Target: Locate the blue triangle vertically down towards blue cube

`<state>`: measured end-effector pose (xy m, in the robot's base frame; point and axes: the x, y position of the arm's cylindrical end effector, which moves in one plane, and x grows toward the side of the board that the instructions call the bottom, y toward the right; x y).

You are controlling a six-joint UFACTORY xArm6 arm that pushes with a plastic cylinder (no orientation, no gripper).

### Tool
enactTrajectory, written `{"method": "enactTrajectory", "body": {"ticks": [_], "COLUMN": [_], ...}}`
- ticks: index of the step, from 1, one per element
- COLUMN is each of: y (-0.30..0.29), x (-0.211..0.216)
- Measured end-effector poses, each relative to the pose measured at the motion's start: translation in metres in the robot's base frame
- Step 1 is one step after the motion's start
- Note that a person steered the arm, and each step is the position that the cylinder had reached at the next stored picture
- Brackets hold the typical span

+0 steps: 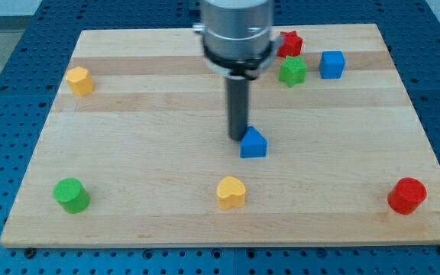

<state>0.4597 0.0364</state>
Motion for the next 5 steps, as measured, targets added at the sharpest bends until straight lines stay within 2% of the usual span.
{"method": "enactTrajectory", "body": {"ticks": [1,2,3,5], "y": [0.084,0.092,0.073,-0.017], "x": [-0.003,-0.004,-0.016,-0.019]}}
